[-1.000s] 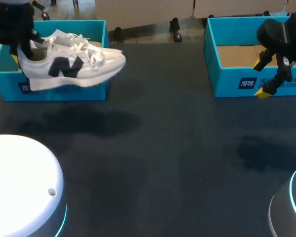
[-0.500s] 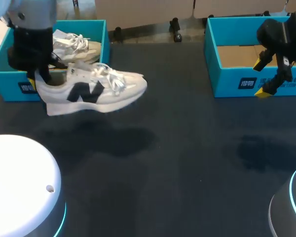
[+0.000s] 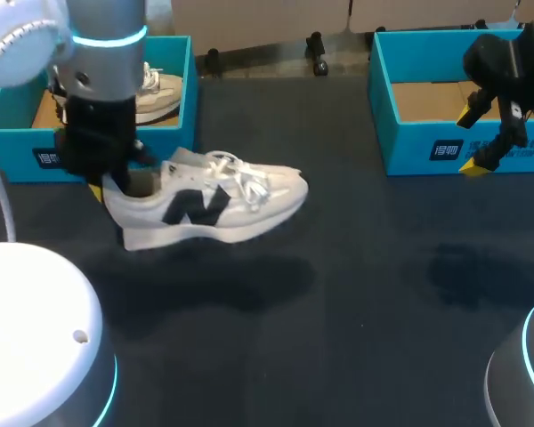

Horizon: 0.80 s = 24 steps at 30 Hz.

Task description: Take the shoe out of the shoebox, open the shoe tongue, remove and reinsert the insole, then place the shoe into the shoebox

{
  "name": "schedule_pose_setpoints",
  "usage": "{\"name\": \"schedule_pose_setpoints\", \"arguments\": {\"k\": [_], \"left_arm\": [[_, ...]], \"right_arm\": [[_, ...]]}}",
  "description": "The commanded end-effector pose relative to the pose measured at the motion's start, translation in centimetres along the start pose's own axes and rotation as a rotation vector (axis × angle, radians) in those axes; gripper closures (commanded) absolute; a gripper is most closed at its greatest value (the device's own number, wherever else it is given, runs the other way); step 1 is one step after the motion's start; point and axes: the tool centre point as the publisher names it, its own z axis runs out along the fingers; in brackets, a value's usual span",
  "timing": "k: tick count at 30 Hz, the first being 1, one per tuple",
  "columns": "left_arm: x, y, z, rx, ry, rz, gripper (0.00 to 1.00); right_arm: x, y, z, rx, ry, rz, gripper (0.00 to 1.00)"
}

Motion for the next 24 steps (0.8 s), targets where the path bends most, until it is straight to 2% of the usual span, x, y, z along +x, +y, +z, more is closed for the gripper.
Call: {"name": "schedule_pose_setpoints", "arguments": {"k": [1,9,24], "left_arm": [[-1.8,-0.8,0.3,-0.004,0.008,-0.001,1.0],[-5.1,-2.5,1.0,0.023,-0.011,0.036,1.0],[-5.1,-2.5,1.0,0.023,-0.011,0.036,1.0]], "right_arm": [[-0.1,0.1,0.1,0.003,0.002,0.001,0.0],[-0.1,0.1,0.1,0.003,0.002,0.001,0.0],[-0.1,0.1,0.1,0.003,0.002,0.001,0.0]]}}
